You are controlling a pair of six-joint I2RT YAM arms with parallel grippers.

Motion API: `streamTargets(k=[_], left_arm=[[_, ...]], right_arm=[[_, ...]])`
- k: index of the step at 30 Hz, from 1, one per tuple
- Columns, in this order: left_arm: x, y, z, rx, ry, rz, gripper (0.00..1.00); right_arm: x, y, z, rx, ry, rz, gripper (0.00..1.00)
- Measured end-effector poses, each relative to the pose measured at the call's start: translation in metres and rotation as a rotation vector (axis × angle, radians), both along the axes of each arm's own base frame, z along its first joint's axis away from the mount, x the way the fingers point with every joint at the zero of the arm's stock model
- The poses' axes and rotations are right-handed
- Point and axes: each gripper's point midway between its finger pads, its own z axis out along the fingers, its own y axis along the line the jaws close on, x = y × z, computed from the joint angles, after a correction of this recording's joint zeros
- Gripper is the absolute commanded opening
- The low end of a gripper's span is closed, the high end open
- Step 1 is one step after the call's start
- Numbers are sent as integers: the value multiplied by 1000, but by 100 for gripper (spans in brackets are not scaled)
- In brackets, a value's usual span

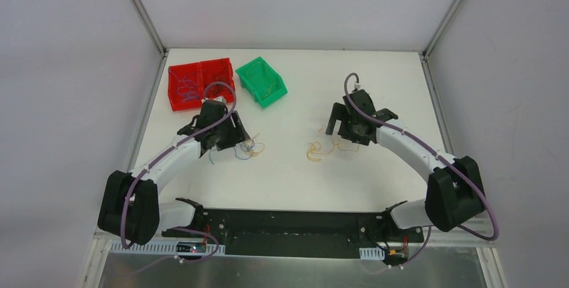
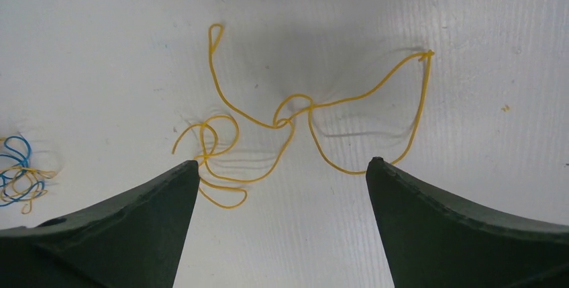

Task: Untangle the cables
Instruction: Untie the cable.

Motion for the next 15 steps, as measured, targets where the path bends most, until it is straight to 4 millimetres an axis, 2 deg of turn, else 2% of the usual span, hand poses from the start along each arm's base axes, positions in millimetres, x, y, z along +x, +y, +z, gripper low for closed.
streamTargets(k=[2,5,10,15], left_arm=[[-3,-2,2,9,-6,-17,79],[-8,-4,9,37,-22,-37,86],[-7,-4,39,57,-96,-41,88],[-7,-10,60,59,-148,-60,88]], right_arm=[[-6,-4,-2,-7,2,-4,100],[-16,-13,-5,-25,1,-12,99],[-22,-21,-1,-29,-26,11,99],[-17,-16,5,-22,-49,56,99]])
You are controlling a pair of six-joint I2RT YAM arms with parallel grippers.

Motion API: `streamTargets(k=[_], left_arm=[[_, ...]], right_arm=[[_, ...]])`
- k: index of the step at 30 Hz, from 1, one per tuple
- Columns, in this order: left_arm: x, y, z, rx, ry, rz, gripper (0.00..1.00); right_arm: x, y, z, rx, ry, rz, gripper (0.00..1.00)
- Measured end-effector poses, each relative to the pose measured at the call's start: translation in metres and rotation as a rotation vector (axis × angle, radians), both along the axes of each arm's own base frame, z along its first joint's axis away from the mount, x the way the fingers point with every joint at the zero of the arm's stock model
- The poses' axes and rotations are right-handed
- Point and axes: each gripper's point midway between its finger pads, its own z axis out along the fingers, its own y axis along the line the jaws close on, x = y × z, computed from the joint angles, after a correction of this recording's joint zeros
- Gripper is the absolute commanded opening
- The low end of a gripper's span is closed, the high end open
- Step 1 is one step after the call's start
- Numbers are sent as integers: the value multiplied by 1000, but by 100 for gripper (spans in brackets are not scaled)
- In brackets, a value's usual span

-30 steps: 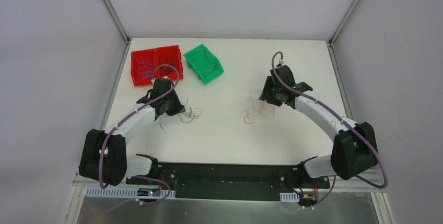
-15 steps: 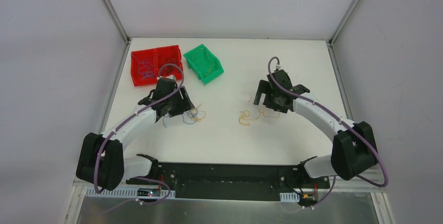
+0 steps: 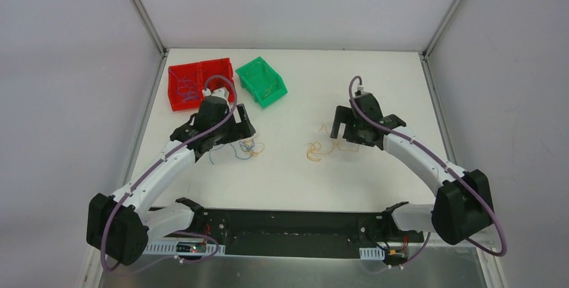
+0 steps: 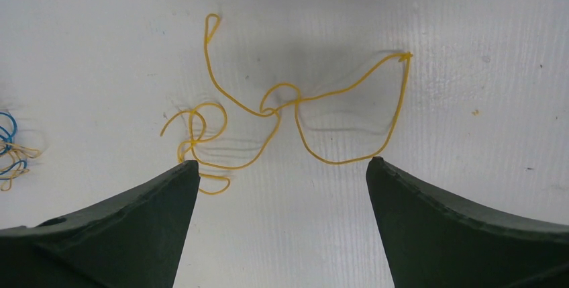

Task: Untangle the cables
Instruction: Untie the cable, then pick up the cable at the center of the board.

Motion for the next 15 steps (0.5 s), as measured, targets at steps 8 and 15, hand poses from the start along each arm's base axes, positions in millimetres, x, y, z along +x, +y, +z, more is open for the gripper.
streamTargets(k=[8,15], left_arm=[[-12,-22,16,14,-45,-80,88],[-16,-22,32,-1,-96,-93,88]], right_arm=[[40,24,12,26,-52,56,99],[68,35,-2,39,-70,81,99]])
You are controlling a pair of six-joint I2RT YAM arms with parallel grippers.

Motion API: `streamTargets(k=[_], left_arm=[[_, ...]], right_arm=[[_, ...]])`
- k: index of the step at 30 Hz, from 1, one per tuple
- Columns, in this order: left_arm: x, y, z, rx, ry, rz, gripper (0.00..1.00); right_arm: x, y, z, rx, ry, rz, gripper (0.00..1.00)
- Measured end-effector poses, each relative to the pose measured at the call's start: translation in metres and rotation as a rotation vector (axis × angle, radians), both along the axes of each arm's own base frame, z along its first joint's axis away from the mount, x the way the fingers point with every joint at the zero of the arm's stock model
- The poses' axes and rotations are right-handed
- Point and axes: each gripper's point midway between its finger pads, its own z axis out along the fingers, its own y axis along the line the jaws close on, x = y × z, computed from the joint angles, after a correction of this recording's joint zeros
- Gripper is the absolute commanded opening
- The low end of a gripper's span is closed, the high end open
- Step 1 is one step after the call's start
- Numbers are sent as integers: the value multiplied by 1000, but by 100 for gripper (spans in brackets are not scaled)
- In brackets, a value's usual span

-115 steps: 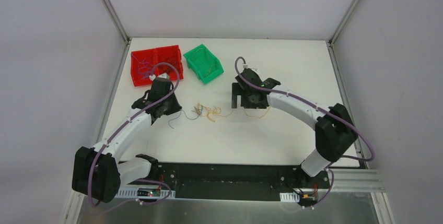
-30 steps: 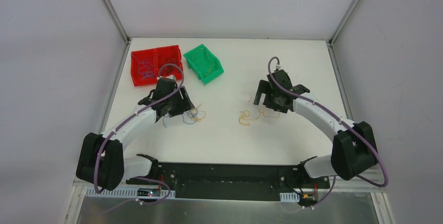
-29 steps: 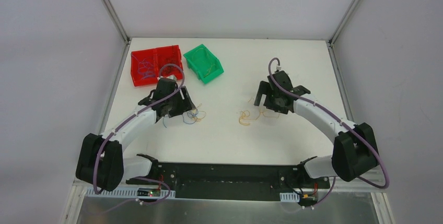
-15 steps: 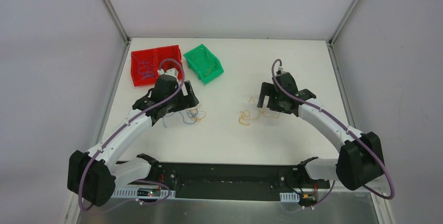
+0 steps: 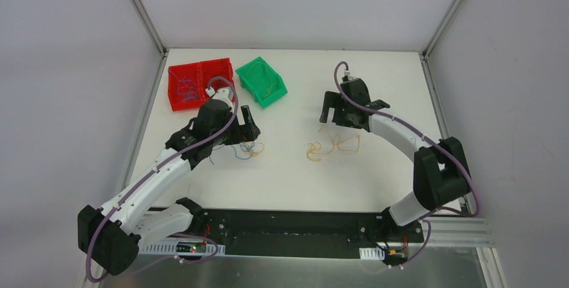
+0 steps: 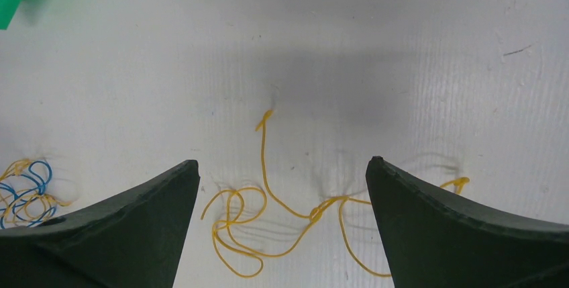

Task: Untangle the cables
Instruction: Pick up the cable at the center of the board.

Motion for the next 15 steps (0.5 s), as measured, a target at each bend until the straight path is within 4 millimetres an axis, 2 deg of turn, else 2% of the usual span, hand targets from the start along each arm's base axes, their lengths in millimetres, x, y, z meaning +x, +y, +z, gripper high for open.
streamTargets(k=[4,7,13,15], left_arm=[[-2,2,7,-7,-22,-3,88],[-4,3,7,-5,-20,-4,88],[-7,4,5,3,-9,-5,88],[-8,5,5,5,-7,-6,88]], right_arm=[[11,5,-15,2,35,9,99],[11,15,-26,36,84,39,97],[-11,28,-31,99,162,98,97],[-27,27,-36,114,195,114,97]])
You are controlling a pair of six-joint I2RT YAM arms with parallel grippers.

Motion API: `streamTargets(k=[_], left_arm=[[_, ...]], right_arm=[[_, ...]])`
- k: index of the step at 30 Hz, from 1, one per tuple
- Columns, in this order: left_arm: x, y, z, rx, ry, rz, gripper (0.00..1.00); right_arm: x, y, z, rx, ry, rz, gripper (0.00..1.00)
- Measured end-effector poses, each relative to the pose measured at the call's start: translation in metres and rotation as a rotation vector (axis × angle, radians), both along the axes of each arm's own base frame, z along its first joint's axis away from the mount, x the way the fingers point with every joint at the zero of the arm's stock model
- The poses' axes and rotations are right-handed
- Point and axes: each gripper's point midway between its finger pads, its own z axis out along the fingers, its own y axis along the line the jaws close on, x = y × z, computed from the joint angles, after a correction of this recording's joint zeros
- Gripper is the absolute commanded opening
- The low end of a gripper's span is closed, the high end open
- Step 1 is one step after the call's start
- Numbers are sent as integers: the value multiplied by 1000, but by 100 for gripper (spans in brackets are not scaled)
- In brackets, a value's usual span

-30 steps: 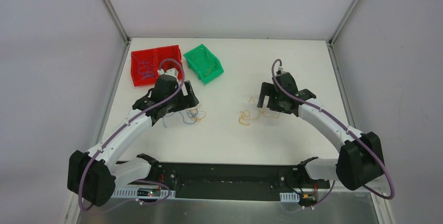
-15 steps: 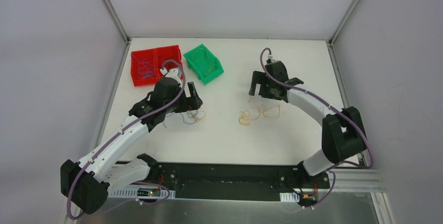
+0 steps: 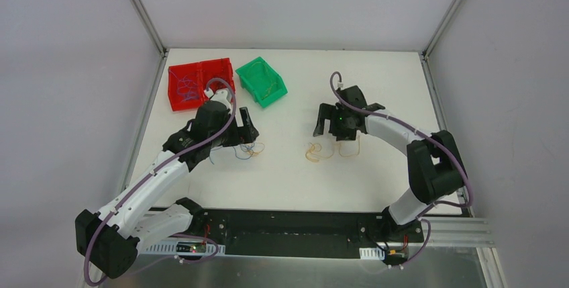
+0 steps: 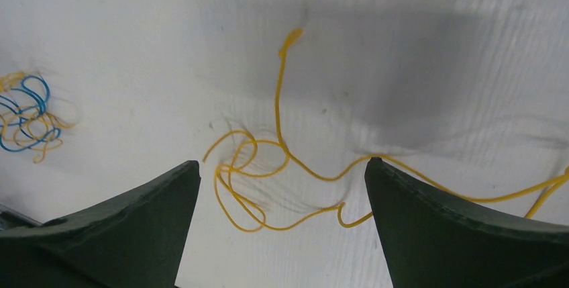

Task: Untangle the cables
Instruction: Pick up the cable at the center of the board.

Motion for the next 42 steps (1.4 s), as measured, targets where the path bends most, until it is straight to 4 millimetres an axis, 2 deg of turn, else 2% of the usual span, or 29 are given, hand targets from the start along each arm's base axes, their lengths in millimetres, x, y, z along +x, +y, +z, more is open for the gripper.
streamTargets(k=[5,13,26,35,39,42], left_arm=[[-1,1,-1,5,4,-2,88],[-1,2,-1,20,0,-12,88],[2,4,5,30,-19,-4,88],[3,6,4,40,-24,-1,88],[4,8,3,53,-25,9,88],[2,10,1,64,-17,9,88]], right_arm=[[-42,-8,-6,-25,68,31,98],[-64,-1,-11,-189,31,94,99],[-65,12,-19,-330,-4,153,99],[-65,33,-25,-373,-20,203,99],[-68,31,-34,-417,-7,211,91],[-71,28,-38,-443,0,211,69]])
